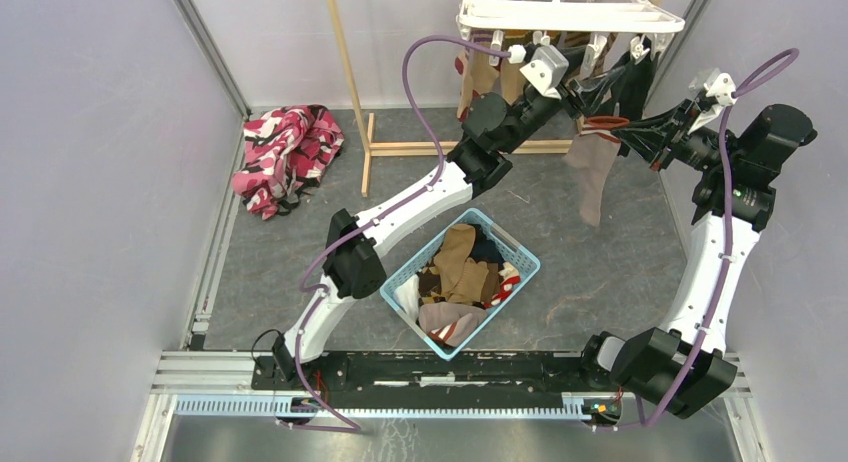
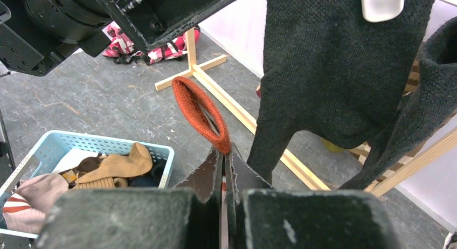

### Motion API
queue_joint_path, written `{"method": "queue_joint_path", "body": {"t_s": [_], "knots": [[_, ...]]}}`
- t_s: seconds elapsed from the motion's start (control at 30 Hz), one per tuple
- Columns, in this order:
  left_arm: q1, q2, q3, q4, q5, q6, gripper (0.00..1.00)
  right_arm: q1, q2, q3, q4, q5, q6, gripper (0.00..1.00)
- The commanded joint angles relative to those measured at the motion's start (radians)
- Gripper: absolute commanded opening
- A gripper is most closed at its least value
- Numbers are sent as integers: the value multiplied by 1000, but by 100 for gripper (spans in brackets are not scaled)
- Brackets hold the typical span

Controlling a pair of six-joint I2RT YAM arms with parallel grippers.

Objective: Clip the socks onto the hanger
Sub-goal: Open the clamp at the hanger.

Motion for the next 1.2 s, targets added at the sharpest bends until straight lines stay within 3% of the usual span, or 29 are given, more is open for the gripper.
{"method": "queue_joint_path", "body": {"t_s": [0.0,0.57,1.17], "knots": [[3,-53,21,51,-28,-8,64,-7,-16,9,7,-12,-15,0],[48,23,130,50,-11,-141,71,-8,-18,12,0,-16,-17,0],[48,-8,85,61,7,-147,57,-13,-14,11,-8,-19,-24,0]]}}
